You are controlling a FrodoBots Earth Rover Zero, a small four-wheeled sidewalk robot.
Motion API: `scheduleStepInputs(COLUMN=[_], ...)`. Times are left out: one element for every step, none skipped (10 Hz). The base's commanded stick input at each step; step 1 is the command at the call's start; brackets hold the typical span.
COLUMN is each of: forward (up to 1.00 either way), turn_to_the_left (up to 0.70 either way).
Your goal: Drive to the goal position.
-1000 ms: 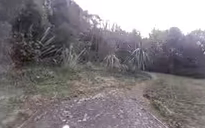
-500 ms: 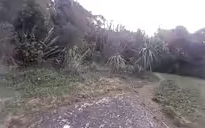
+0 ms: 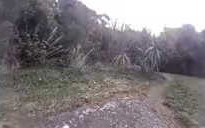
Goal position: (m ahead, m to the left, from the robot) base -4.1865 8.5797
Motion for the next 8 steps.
scheduleStepInputs(forward=[0.00, 0.00, 0.00, 0.00, 0.00, 0.00, 0.00, 0.00], turn_to_the_left=[0.00, 0.00, 0.00, 0.15, 0.33, 0.45, 0.45, 0.45])
